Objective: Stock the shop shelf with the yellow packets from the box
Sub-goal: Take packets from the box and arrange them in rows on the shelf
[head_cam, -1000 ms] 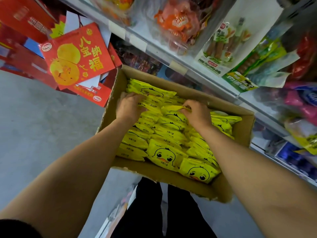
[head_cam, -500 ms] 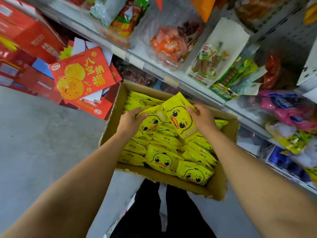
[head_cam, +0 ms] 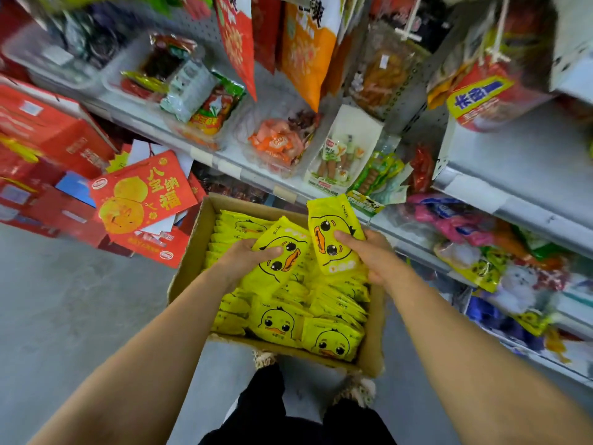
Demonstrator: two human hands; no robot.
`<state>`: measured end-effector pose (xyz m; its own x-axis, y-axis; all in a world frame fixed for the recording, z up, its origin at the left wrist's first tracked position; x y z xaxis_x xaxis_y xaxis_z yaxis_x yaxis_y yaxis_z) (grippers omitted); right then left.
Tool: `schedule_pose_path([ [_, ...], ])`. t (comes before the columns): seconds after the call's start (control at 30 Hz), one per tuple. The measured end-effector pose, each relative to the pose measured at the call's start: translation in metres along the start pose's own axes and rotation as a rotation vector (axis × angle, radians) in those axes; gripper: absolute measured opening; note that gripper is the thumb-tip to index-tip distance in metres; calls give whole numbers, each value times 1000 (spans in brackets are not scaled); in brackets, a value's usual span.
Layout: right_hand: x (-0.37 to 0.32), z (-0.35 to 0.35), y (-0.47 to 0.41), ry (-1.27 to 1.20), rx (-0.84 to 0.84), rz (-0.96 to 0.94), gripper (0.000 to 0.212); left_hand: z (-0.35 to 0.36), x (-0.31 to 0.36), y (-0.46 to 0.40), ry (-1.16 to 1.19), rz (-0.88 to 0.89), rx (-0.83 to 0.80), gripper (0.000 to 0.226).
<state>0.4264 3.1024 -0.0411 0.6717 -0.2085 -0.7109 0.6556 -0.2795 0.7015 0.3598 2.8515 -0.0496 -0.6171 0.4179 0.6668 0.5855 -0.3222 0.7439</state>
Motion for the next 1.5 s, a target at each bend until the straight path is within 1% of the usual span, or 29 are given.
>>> schedule_pose_path([
  [0.03, -6, -6, 6, -6, -17, 2, 53, 5, 7, 6, 34, 13, -14, 41],
  [0.07, -11, -13, 12, -9, -32, -4, 60, 11, 12, 8, 35, 40, -12, 34],
  [0.1, -16, -22, 18, -21, -46, -13, 60, 19, 20, 13, 10, 63, 12, 31],
  [0.23, -38, -65, 45, -87, -68, -110, 36, 52, 52, 29, -7, 187, 50, 34],
  [0.33, -57, -105, 71, -125, -114, -210, 28, 92, 81, 51, 37, 281, 39, 35],
  [0.4, -68, -137, 91, -121, -118, -281, 25, 125, 95, 66, 72, 330, 44, 35],
  [0.47, -78, -173, 112, -103, -104, -353, 28, 160, 109, 82, 91, 368, 37, 35],
  [0.57, -92, -231, 143, -96, -86, -451, 26, 216, 135, 106, 64, 451, 21, 27],
  [0.63, -102, -268, 163, -113, -67, -514, 26, 250, 155, 121, 0, 497, 50, 33],
  [0.7, -111, -305, 180, -125, -55, -590, 21, 283, 174, 132, -82, 546, 73, 39],
  [0.73, -114, -323, 189, -128, -37, -625, 20, 299, 184, 139, -110, 564, 76, 36],
  [0.83, -126, -375, 214, -166, 8, -708, 30, 345, 212, 156, -156, 608, 50, 28],
  [0.97, -141, -432, 239, -231, 20, -791, 22, 394, 254, 176, -291, 668, 19, 23],
  [1.1, -154, -481, 251, -283, 69, -856, 21, 434, 302, 186, -422, 712, -8, 35],
  [1.2, -163, -515, 253, -269, 99, -857, 26, 464, 344, 183, -561, 754, -46, 27],
  [1.23, -167, -525, 253, -255, 113, -857, 29, 473, 360, 181, -627, 760, -42, 32],
  [1.27, -170, -535, 253, -243, 130, -858, 32, 481, 375, 178, -693, 759, -49, 46],
  [1.33, -178, -552, 252, -216, 175, -868, 36, 495, 405, 169, -832, 775, -38, 96],
  [1.37, -182, -559, 251, -205, 196, -877, 39, 501, 419, 164, -895, 782, -21, 112],
  [1.4, -187, -566, 250, -201, 213, -882, 45, 508, 432, 160, -951, 783, -15, 114],
  [1.43, -192, -572, 248, -201, 226, -882, 49, 514, 445, 156, -1004, 792, -3, 108],
  [1.5, -202, -581, 243, -198, 239, -880, 49, 522, 467, 147, -1144, 817, 14, 96],
])
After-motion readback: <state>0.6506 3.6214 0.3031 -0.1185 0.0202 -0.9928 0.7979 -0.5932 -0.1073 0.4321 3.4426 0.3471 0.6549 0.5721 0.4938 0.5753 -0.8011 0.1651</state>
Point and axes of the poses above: each hand's wrist, its own y-axis away from the middle knuckle, its own z-axis out of the palm, x = y × z, the point moved 2 cm from there along -y, towards the middle knuckle
